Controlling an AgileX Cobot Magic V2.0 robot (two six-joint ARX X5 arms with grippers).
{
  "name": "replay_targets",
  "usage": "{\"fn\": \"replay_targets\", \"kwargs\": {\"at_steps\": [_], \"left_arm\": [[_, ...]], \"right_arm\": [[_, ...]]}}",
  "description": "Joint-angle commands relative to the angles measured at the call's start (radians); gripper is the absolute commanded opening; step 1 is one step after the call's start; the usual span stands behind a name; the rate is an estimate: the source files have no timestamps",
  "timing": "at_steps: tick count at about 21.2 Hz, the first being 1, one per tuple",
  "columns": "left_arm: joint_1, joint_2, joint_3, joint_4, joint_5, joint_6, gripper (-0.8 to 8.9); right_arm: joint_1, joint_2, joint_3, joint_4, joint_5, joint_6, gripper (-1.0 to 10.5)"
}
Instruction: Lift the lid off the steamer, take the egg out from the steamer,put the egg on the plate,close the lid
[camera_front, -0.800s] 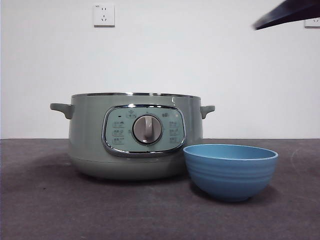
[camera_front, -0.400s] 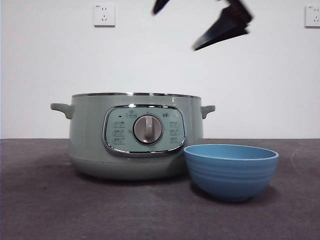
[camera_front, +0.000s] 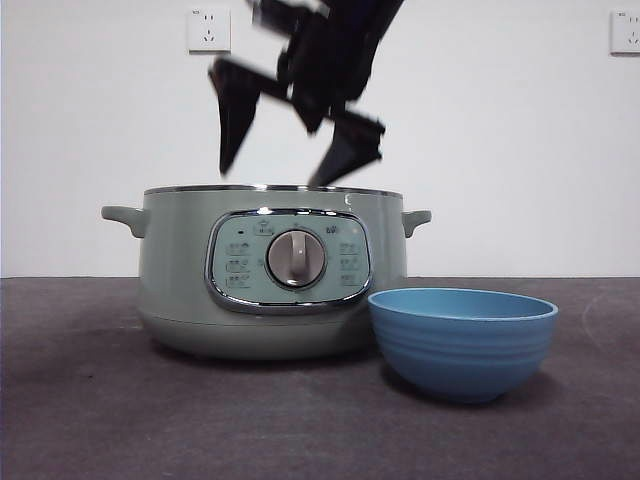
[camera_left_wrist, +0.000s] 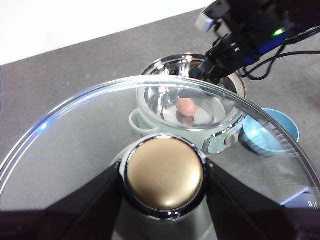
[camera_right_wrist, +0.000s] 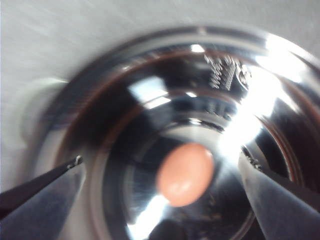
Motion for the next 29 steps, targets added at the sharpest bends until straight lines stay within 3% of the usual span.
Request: {"fn": "replay_targets", "kwargs": {"at_steps": [1, 13, 15, 19, 22, 25, 29], "left_arm": [[0.000, -0.008, 0.017, 0.035, 0.000, 0.010, -0.08], [0.000, -0.008, 0.017, 0.035, 0.024, 0.013, -0.08], [0.000, -0.008, 0.017, 0.035, 0.024, 0.013, -0.08], [0.000, -0.008, 0.017, 0.035, 0.024, 0.017, -0.08], [0.000, -0.008, 0.017, 0.028, 0.024, 0.019, -0.08], [0.000, -0.008, 0.017, 0.012, 0.024, 0.021, -0.08], [0.000, -0.008, 0.017, 0.006, 0.024, 0.031, -0.08]], "right_arm": [[0.002, 0.045, 0.001, 0.018, 0.007, -0.013, 5.6], [0.002, 0.154, 0.001, 0.077, 0.055, -0.025, 5.6], [0.002, 0.154, 0.001, 0.065, 0.054, -0.025, 5.0], [0.002, 0.164, 0.001, 0.034, 0.050, -0.022, 5.0], [0.002, 0.168, 0.001, 0.036, 0.041, -0.021, 3.6], [0.002, 0.168, 0.001, 0.037, -0.010, -0.022, 1.4], [0.002, 0.168, 0.001, 0.037, -0.032, -0.018, -0.1]]}}
